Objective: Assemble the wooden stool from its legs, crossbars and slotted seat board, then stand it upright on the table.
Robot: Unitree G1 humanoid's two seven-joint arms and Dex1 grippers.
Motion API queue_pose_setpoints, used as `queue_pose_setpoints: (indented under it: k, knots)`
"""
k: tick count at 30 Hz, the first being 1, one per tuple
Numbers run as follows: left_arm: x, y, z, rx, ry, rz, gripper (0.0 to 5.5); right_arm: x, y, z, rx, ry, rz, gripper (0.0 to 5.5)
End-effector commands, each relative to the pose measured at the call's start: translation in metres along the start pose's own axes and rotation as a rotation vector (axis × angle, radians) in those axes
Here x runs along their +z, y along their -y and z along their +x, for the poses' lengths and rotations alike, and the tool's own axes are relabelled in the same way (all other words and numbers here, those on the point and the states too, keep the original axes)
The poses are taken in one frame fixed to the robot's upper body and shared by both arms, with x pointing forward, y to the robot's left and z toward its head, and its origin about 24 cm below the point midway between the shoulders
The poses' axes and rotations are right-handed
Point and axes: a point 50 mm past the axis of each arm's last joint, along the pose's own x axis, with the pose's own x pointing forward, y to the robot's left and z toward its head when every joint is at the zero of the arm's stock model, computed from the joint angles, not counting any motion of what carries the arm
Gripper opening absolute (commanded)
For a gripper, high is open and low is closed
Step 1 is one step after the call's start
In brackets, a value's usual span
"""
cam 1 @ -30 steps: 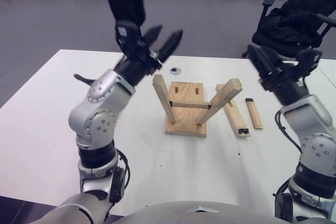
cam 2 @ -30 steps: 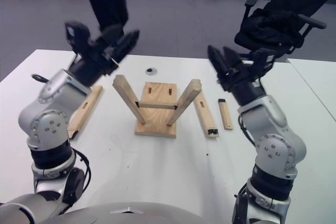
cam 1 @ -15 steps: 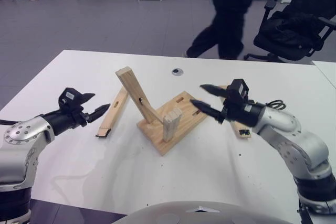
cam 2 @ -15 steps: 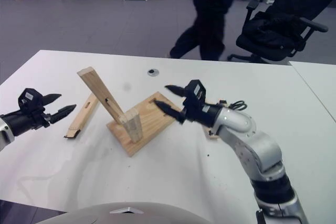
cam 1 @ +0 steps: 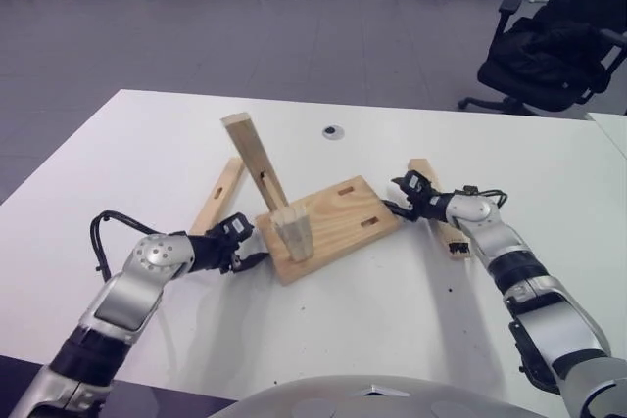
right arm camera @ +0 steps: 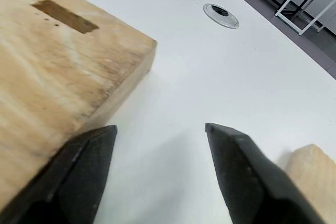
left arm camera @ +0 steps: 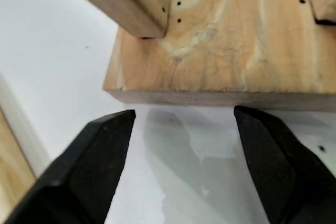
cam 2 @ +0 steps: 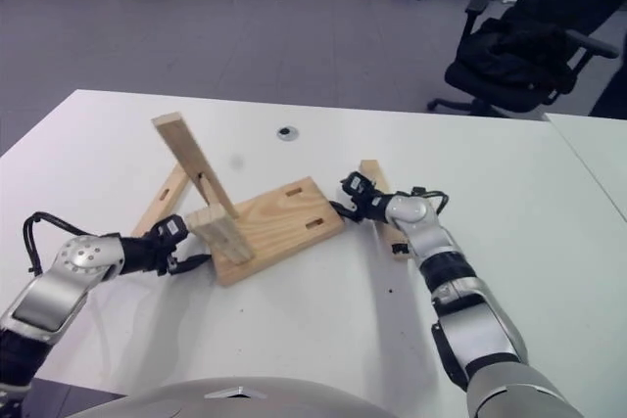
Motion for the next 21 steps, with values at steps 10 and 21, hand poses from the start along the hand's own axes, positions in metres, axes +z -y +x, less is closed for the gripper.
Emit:
queue_pose_setpoints:
  k: [10,21]
  knots:
    - [-0.011,-0.105,-0.014,0.266,0.11,0.014,3.49,0.057,-0.002,-0.07,-0.12,0.172,-0.017,3.19]
    - [-0.023,-0.01,-0.031,-0.126,-0.011,0.119,3.49,0.017,0.002,0.018,-0.024,-0.065,-0.168,3.19]
